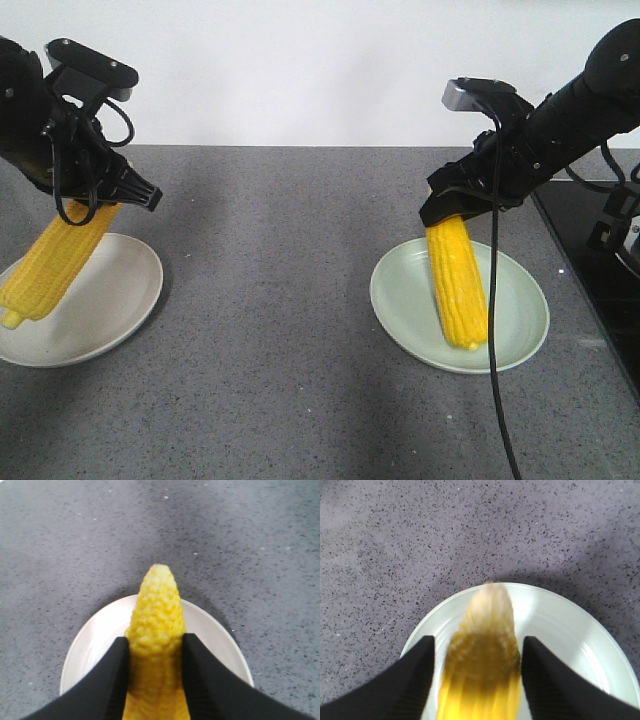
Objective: Distribute corn equally
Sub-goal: 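Lower the left cob onto the cream plate, right cob onto green plate, then open both grippers to release the cobs and raise them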
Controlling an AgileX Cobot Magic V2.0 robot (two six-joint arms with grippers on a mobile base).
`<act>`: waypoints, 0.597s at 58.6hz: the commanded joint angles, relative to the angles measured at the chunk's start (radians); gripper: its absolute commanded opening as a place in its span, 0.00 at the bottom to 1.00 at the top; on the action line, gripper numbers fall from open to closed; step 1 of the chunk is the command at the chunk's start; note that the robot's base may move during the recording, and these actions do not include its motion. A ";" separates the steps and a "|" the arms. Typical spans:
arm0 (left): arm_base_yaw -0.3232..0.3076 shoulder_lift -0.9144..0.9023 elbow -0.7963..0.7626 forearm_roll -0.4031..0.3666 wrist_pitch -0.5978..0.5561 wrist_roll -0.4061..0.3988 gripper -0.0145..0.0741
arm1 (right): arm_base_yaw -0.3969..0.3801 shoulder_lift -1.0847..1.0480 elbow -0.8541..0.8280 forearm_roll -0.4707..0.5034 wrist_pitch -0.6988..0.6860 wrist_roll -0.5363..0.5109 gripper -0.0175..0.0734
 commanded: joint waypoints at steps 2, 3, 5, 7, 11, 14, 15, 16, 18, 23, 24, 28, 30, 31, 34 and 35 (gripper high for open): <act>0.010 -0.035 -0.024 0.028 -0.044 -0.022 0.16 | -0.002 -0.049 -0.026 0.026 -0.021 0.005 0.75; 0.011 -0.035 -0.024 0.028 -0.044 -0.025 0.16 | -0.002 -0.049 -0.026 0.026 -0.020 0.007 0.75; 0.019 -0.035 -0.024 0.029 -0.043 -0.032 0.16 | -0.002 -0.049 -0.026 0.026 -0.020 0.011 0.77; 0.027 -0.035 -0.024 0.029 -0.042 -0.040 0.16 | -0.002 -0.049 -0.026 0.026 -0.021 0.015 0.77; 0.047 -0.035 -0.024 0.029 -0.038 -0.047 0.16 | -0.002 -0.049 -0.026 0.026 -0.020 0.036 0.77; 0.064 -0.035 -0.024 0.023 -0.039 -0.050 0.16 | -0.002 -0.049 -0.026 0.026 -0.020 0.045 0.77; 0.071 -0.035 -0.024 0.020 -0.040 -0.050 0.16 | -0.002 -0.049 -0.026 0.026 -0.020 0.045 0.77; 0.074 -0.035 -0.024 0.020 -0.040 -0.052 0.17 | -0.002 -0.049 -0.026 0.026 -0.021 0.046 0.77; 0.082 -0.035 -0.024 0.020 -0.040 -0.053 0.17 | -0.002 -0.049 -0.026 0.026 -0.022 0.046 0.77; 0.097 -0.035 -0.024 0.012 -0.047 -0.055 0.18 | -0.002 -0.049 -0.026 0.028 -0.024 0.047 0.77; 0.099 -0.035 -0.024 0.006 -0.047 -0.055 0.18 | -0.002 -0.049 -0.026 0.029 -0.024 0.047 0.77; 0.110 -0.032 -0.024 -0.021 -0.055 -0.055 0.19 | -0.002 -0.049 -0.026 0.036 -0.024 0.047 0.77; 0.115 -0.027 -0.024 -0.034 -0.057 -0.054 0.20 | -0.002 -0.049 -0.026 0.043 -0.024 0.047 0.77; 0.116 -0.024 -0.024 -0.038 -0.057 -0.054 0.20 | -0.002 -0.049 -0.026 0.045 -0.024 0.047 0.77; 0.119 -0.005 -0.024 -0.057 -0.055 -0.054 0.22 | -0.002 -0.049 -0.026 0.049 -0.024 0.047 0.77; 0.121 0.001 -0.024 -0.060 -0.055 -0.054 0.23 | -0.002 -0.049 -0.026 0.049 -0.024 0.047 0.77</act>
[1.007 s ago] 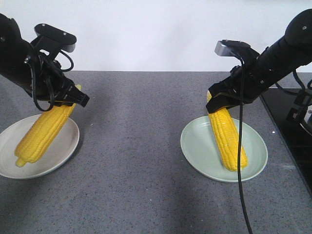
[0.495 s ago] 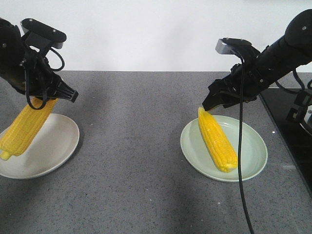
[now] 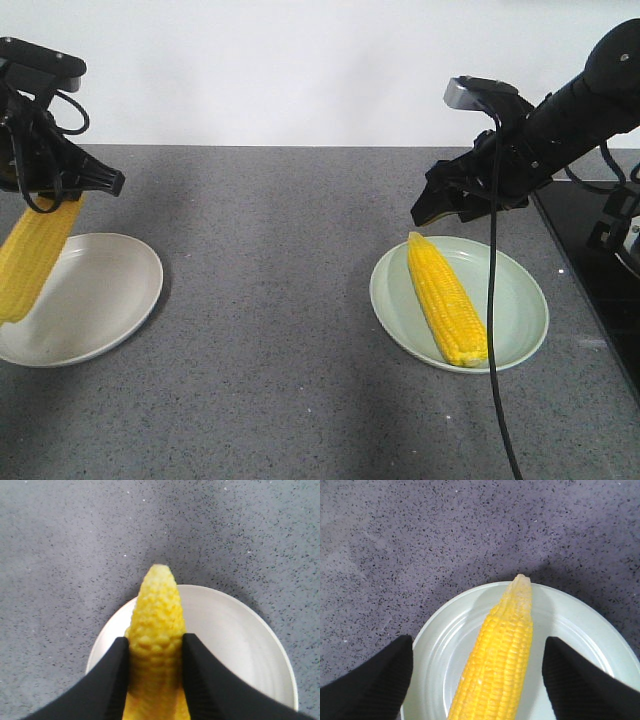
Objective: Distribute corn equally
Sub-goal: 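Open both grippers to release the cobs and raise them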
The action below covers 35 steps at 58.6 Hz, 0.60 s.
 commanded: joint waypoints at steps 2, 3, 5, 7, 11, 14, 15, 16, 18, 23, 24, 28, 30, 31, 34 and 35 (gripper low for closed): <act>0.007 0.005 -0.024 -0.033 -0.046 -0.010 0.25 | -0.002 -0.049 -0.026 0.041 -0.023 -0.002 0.77; 0.007 0.010 -0.024 -0.036 -0.046 -0.010 0.25 | -0.002 -0.049 -0.026 0.041 -0.023 -0.002 0.77; 0.007 0.022 -0.024 -0.041 -0.046 -0.010 0.27 | -0.002 -0.049 -0.026 0.041 -0.020 -0.002 0.77; 0.007 0.031 -0.024 -0.041 -0.043 -0.010 0.29 | -0.002 -0.049 -0.026 0.041 -0.020 -0.002 0.77; 0.007 0.048 -0.024 -0.041 -0.036 -0.010 0.35 | -0.003 -0.049 -0.026 0.040 -0.020 -0.002 0.77; 0.007 0.055 -0.024 -0.041 -0.035 -0.010 0.40 | -0.004 -0.049 -0.026 0.040 -0.020 -0.002 0.77; 0.007 0.057 -0.024 -0.041 -0.035 -0.010 0.42 | -0.004 -0.049 -0.026 0.040 -0.021 -0.002 0.77; 0.007 0.058 -0.024 -0.041 -0.035 -0.010 0.44 | -0.004 -0.049 -0.026 0.040 -0.021 -0.002 0.77; 0.007 0.058 -0.024 -0.041 -0.036 -0.011 0.48 | -0.004 -0.049 -0.026 0.040 -0.021 -0.002 0.77; 0.007 0.059 -0.024 -0.041 -0.046 -0.011 0.58 | -0.004 -0.049 -0.026 0.040 -0.024 -0.002 0.77; 0.007 0.059 -0.024 -0.041 -0.046 -0.012 0.60 | -0.004 -0.049 -0.026 0.040 -0.025 -0.002 0.77; 0.007 0.059 -0.024 -0.041 -0.046 -0.012 0.67 | -0.004 -0.049 -0.026 0.040 -0.029 -0.002 0.77; 0.007 0.059 -0.024 -0.040 -0.046 -0.012 0.69 | -0.004 -0.049 -0.026 0.040 -0.031 -0.002 0.77; 0.007 0.059 -0.024 -0.040 -0.046 -0.012 0.71 | -0.004 -0.049 -0.026 0.040 -0.033 -0.002 0.77; 0.010 0.059 -0.024 -0.040 -0.046 -0.012 0.73 | -0.004 -0.049 -0.026 0.040 -0.039 -0.002 0.77; 0.010 0.059 -0.024 -0.040 -0.046 -0.012 0.74 | -0.004 -0.049 -0.026 0.040 -0.040 -0.002 0.77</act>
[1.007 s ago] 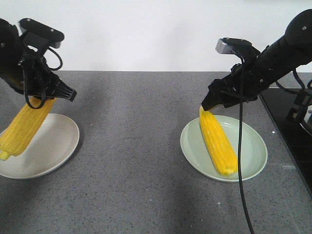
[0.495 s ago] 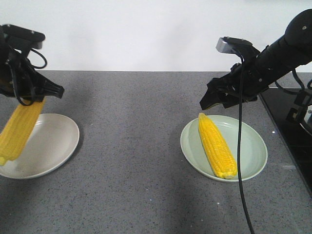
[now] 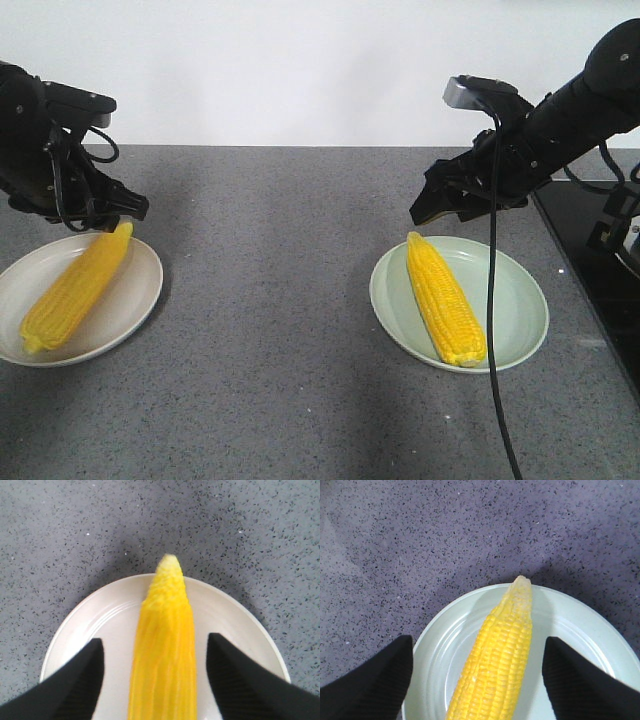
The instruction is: Distribute corn equally
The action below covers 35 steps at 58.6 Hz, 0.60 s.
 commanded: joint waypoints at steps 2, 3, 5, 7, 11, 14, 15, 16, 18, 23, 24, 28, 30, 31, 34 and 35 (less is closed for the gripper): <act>0.005 -0.046 -0.024 0.008 -0.039 -0.011 0.75 | -0.004 -0.049 -0.026 0.036 -0.039 -0.001 0.77; 0.005 -0.046 -0.024 0.008 -0.039 -0.011 0.75 | -0.004 -0.049 -0.026 0.036 -0.041 -0.001 0.77; 0.005 -0.046 -0.024 0.009 -0.039 -0.011 0.76 | -0.004 -0.049 -0.026 0.037 -0.042 -0.001 0.77; 0.005 -0.046 -0.024 0.009 -0.038 -0.011 0.75 | -0.004 -0.049 -0.026 0.039 -0.043 -0.001 0.77; 0.005 -0.046 -0.030 0.008 -0.029 -0.011 0.75 | -0.004 -0.049 -0.026 0.056 -0.044 -0.002 0.76; 0.005 -0.049 -0.030 0.007 -0.029 -0.011 0.75 | -0.004 -0.052 -0.026 0.074 -0.044 -0.011 0.75; 0.005 -0.051 -0.030 0.007 -0.029 -0.011 0.75 | -0.004 -0.053 -0.026 0.081 -0.044 -0.016 0.74; 0.005 -0.053 -0.030 0.007 -0.029 -0.011 0.75 | -0.004 -0.058 -0.026 0.091 -0.044 -0.022 0.72; 0.005 -0.058 -0.030 0.007 -0.029 -0.010 0.75 | -0.004 -0.064 -0.026 0.109 -0.047 -0.031 0.69; 0.005 -0.078 -0.030 0.007 -0.033 -0.010 0.72 | -0.004 -0.096 -0.026 0.164 -0.063 -0.078 0.59; 0.005 -0.082 -0.030 0.007 -0.036 -0.010 0.71 | -0.004 -0.103 -0.026 0.175 -0.067 -0.091 0.57; 0.005 -0.107 -0.030 0.006 -0.049 -0.009 0.67 | -0.004 -0.134 -0.026 0.221 -0.080 -0.126 0.45; 0.005 -0.124 -0.030 0.002 -0.056 -0.009 0.64 | -0.004 -0.155 -0.026 0.235 -0.087 -0.147 0.38; 0.005 -0.132 -0.030 -0.001 -0.059 -0.009 0.63 | -0.004 -0.164 -0.026 0.240 -0.088 -0.154 0.35; 0.005 -0.161 -0.030 -0.007 -0.070 -0.009 0.57 | -0.004 -0.195 -0.026 0.249 -0.089 -0.172 0.26; 0.005 -0.170 -0.030 -0.012 -0.075 -0.009 0.54 | -0.004 -0.209 -0.026 0.251 -0.088 -0.182 0.22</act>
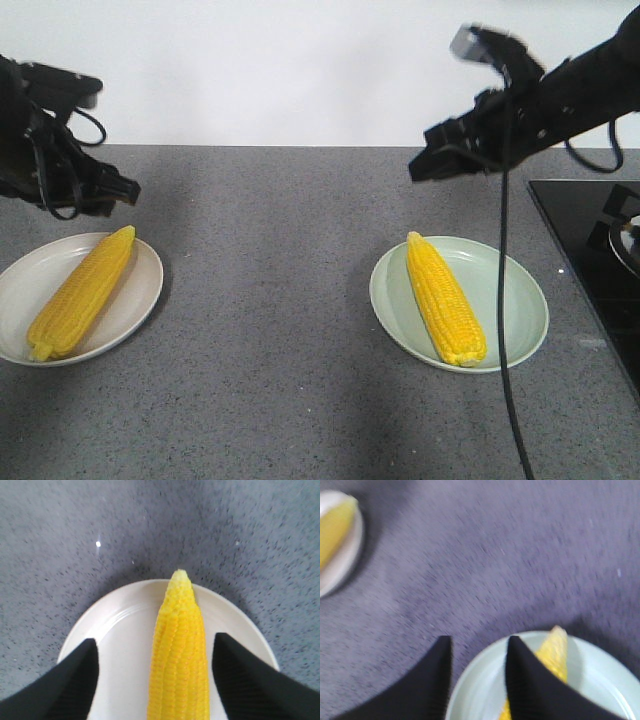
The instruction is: Distribute corn equally
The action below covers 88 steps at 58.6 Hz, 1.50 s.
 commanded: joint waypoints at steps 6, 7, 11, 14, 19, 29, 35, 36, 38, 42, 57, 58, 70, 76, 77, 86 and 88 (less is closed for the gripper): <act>0.003 -0.171 -0.030 -0.056 -0.073 0.033 0.41 | -0.004 -0.174 -0.020 0.081 -0.023 -0.075 0.18; 0.003 -0.187 -0.030 -0.074 -0.074 0.047 0.38 | -0.004 -0.191 -0.016 0.080 -0.025 -0.075 0.18; 0.003 -0.237 -0.030 -0.141 -0.074 0.106 0.28 | -0.004 -0.259 0.020 0.080 -0.049 -0.087 0.19; 0.003 -0.275 -0.026 -0.217 -0.075 0.163 0.19 | -0.004 -0.317 0.070 0.082 -0.077 -0.122 0.19; 0.003 -0.350 0.018 -0.348 -0.125 0.266 0.15 | -0.004 -0.434 0.198 0.095 -0.148 -0.166 0.19; 0.003 -0.540 0.275 -0.578 -0.307 0.440 0.15 | -0.004 -0.723 0.545 0.141 -0.317 -0.266 0.19; 0.003 -0.682 0.506 -0.716 -0.443 0.562 0.15 | -0.004 -0.925 0.776 0.140 -0.467 -0.291 0.19; 0.003 -0.713 0.555 -0.734 -0.460 0.589 0.15 | -0.004 -0.954 0.825 0.135 -0.486 -0.291 0.19; 0.003 -0.762 0.634 -0.778 -0.502 0.627 0.15 | -0.004 -1.024 0.907 0.124 -0.534 -0.291 0.19; 0.003 -0.839 0.766 -0.854 -0.579 0.682 0.15 | -0.004 -1.148 1.046 0.114 -0.608 -0.287 0.19; 0.003 -1.014 1.042 -1.002 -0.717 0.724 0.15 | -0.004 -1.493 1.349 0.119 -0.717 -0.250 0.19; 0.003 -1.019 1.046 -1.001 -0.719 0.724 0.15 | -0.004 -1.502 1.353 0.119 -0.719 -0.245 0.19; 0.003 -1.030 1.044 -1.002 -0.742 0.723 0.15 | -0.004 -1.508 1.361 0.116 -0.722 -0.235 0.19; 0.003 -1.030 1.044 -1.002 -0.734 0.723 0.15 | -0.004 -1.508 1.361 0.123 -0.719 -0.235 0.19; 0.003 -1.030 1.044 -1.002 -0.729 0.723 0.16 | -0.004 -1.508 1.361 0.123 -0.718 -0.235 0.19; 0.003 -1.030 1.044 -1.002 -0.725 0.723 0.16 | -0.004 -1.508 1.361 0.123 -0.719 -0.235 0.19; 0.003 -1.030 1.044 -1.002 -0.725 0.723 0.16 | -0.004 -1.508 1.361 0.123 -0.719 -0.235 0.19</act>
